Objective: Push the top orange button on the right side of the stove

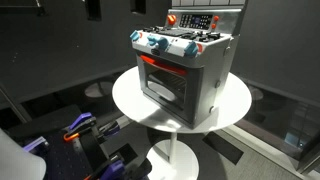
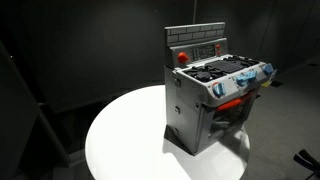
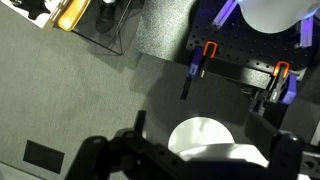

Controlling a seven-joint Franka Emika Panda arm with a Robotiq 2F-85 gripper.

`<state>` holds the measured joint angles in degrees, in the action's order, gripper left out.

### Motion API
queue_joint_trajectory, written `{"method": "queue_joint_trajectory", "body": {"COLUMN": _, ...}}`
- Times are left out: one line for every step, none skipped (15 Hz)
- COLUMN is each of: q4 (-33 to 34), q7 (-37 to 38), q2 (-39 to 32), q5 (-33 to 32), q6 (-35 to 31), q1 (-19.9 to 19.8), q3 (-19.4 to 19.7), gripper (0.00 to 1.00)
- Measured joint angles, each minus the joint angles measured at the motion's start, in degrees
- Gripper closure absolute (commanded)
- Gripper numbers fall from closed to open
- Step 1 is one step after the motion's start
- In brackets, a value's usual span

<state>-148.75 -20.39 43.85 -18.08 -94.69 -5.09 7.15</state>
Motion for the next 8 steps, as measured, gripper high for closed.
{"method": "queue_joint_trajectory", "body": {"q4": 0.00, "q7": 0.00, "q2": 0.00, "q5": 0.00, "q6": 0.00, "q1": 0.00, "q3": 0.00, "gripper": 0.00}}
{"method": "queue_joint_trajectory", "body": {"q4": 0.00, "q7": 0.00, "q2": 0.00, "q5": 0.00, "q6": 0.00, "q1": 0.00, "q3": 0.00, "gripper": 0.00}}
{"method": "queue_joint_trajectory", "body": {"q4": 0.00, "q7": 0.00, "q2": 0.00, "q5": 0.00, "q6": 0.00, "q1": 0.00, "q3": 0.00, "gripper": 0.00}}
{"method": "queue_joint_trajectory", "body": {"q4": 0.00, "q7": 0.00, "q2": 0.00, "q5": 0.00, "q6": 0.00, "q1": 0.00, "q3": 0.00, "gripper": 0.00}}
{"method": "queue_joint_trajectory", "body": {"q4": 0.00, "q7": 0.03, "q2": 0.00, "q5": 0.00, "q6": 0.00, "q1": 0.08, "q3": 0.03, "gripper": 0.00}}
{"method": "queue_joint_trajectory", "body": {"q4": 0.00, "q7": 0.22, "q2": -0.03, "q5": 0.00, "q6": -0.07, "q1": 0.24, "q3": 0.05, "gripper": 0.00}}
{"method": "queue_joint_trajectory", "body": {"q4": 0.00, "q7": 0.57, "q2": -0.13, "q5": 0.00, "q6": -0.36, "q1": 0.42, "q3": 0.06, "gripper": 0.00}}
{"method": "queue_joint_trajectory", "body": {"q4": 0.03, "q7": 1.11, "q2": -0.30, "q5": 0.01, "q6": -1.10, "q1": 0.58, "q3": 0.09, "gripper": 0.00}}
